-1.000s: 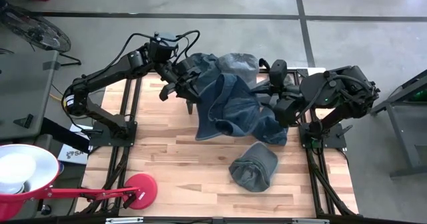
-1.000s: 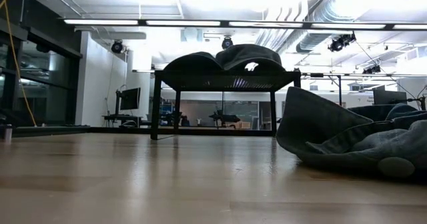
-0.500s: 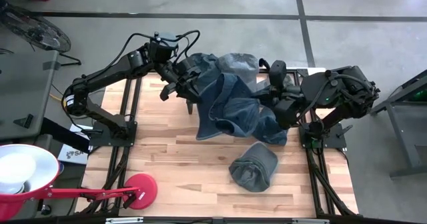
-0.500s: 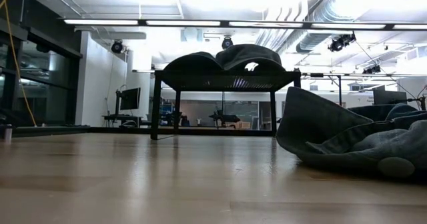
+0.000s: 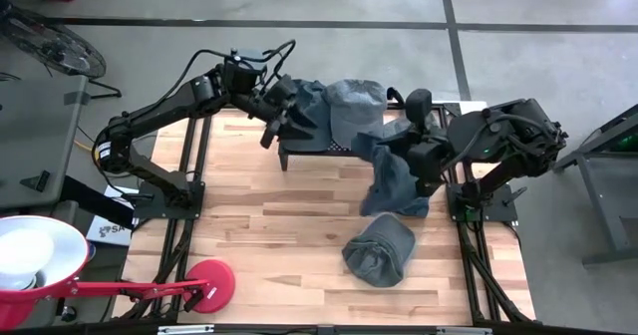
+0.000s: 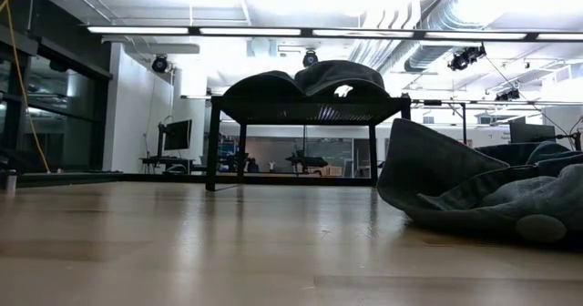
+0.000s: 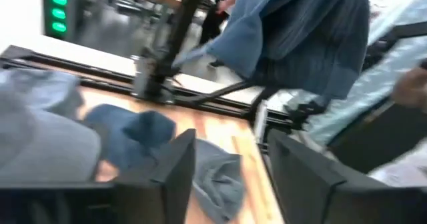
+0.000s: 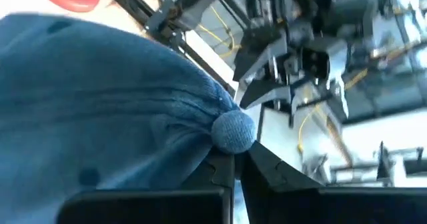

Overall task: Pick & Place hat
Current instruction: Stack the left blue cap on top of the blue cap on the shelf

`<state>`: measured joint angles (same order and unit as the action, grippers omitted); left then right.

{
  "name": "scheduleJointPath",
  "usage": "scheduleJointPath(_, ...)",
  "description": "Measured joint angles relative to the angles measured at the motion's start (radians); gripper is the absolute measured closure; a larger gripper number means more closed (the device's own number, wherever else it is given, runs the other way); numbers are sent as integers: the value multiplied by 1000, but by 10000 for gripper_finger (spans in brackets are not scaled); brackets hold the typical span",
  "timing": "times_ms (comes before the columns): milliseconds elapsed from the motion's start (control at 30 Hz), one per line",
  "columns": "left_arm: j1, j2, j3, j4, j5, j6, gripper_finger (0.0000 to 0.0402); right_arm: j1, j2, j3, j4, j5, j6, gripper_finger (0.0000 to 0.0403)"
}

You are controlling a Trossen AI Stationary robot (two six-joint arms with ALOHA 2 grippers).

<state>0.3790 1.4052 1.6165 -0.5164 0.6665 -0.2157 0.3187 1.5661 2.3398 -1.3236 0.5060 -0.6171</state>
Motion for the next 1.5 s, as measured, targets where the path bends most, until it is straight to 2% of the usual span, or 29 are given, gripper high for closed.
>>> scheduleJointPath(133, 0, -12, 0, 12, -47, 2, 177, 0, 0, 0, -45, 15, 124, 401)
scheduleJointPath(267, -29, -19, 0, 104, -93, -52, 171, -27, 0, 0, -83, 20, 262, 401)
scheduleJointPath(400, -89, -19, 8, 166, -193, -51, 170, -86, 0, 0, -131, 9, 414, 402)
scheduleJointPath(467, -120, -19, 22, 171, -275, -30, 170, -122, 0, 0, -149, -14, 497, 402)
scheduleJointPath(633, -201, -18, 26, 169, -520, 25, 170, -191, 0, 0, -181, -184, 666, 402)
scheduleJointPath(700, -225, -18, 26, 179, -565, 40, 170, -201, 0, 0, -186, -262, 671, 402)
scheduleJointPath(933, -311, 23, 25, 267, -575, 55, 170, -201, 0, 0, -169, -465, 714, 402)
scheduleJointPath(1167, -398, 52, 26, 357, -624, 55, 170, -202, 0, 0, -248, -452, 837, 403)
scheduleJointPath(1367, -460, 53, 26, 372, -715, 58, 170, -200, 0, 0, -245, -656, 860, 403)
scheduleJointPath(1500, -501, 53, 26, 371, -778, 81, 170, -192, 0, 0, -214, -739, 848, 403)
